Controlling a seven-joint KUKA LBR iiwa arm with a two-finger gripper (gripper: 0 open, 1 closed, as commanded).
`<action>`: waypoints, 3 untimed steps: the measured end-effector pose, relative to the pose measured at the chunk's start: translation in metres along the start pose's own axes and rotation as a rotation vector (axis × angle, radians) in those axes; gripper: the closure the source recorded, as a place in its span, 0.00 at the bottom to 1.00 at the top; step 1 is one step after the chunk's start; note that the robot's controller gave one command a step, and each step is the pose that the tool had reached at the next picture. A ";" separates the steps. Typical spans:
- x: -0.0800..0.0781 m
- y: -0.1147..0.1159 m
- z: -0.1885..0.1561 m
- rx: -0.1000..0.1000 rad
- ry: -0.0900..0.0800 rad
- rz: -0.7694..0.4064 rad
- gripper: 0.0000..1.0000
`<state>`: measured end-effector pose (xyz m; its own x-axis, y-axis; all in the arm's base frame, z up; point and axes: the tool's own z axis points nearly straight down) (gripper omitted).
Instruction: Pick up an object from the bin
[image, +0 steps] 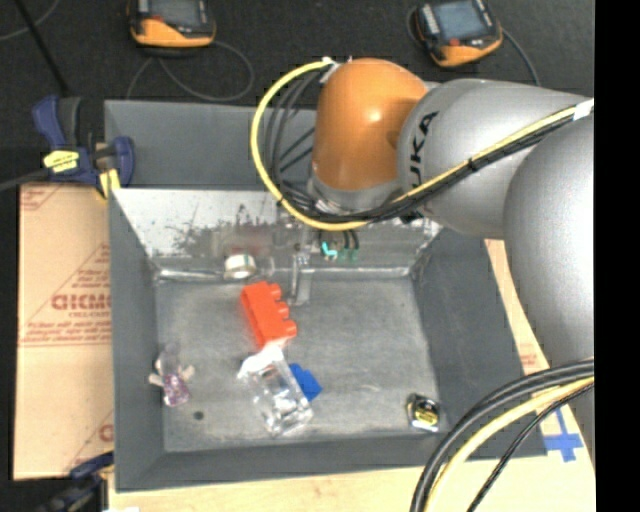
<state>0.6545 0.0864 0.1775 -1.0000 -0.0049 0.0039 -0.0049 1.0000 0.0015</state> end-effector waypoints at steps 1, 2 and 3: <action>0.002 -0.009 0.104 0.004 -0.010 -0.490 0.00; 0.024 0.028 0.075 0.003 -0.007 -0.920 0.00; 0.018 0.029 0.076 0.006 -0.009 -1.306 0.00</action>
Offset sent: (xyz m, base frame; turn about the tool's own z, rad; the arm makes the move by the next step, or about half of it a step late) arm -0.0050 -0.0070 -0.1075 -0.4927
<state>0.6358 0.1150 0.1014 -0.2568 -0.9664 -0.0038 -0.9664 0.2569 -0.0055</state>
